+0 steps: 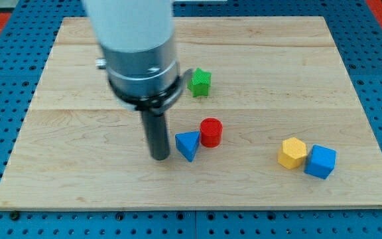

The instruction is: Separate the red circle and blue triangle

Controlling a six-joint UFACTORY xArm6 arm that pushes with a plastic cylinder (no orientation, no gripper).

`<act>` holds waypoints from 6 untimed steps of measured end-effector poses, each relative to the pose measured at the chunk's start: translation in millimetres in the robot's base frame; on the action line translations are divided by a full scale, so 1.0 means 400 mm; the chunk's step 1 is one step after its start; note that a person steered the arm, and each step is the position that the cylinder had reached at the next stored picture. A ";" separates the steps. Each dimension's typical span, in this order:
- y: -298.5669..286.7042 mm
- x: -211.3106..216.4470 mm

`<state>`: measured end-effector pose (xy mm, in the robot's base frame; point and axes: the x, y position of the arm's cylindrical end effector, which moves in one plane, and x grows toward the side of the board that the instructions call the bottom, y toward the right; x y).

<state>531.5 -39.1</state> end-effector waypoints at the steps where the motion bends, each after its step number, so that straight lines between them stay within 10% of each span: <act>1: 0.136 -0.035; 4: 0.359 -0.074; 6: 0.053 -0.066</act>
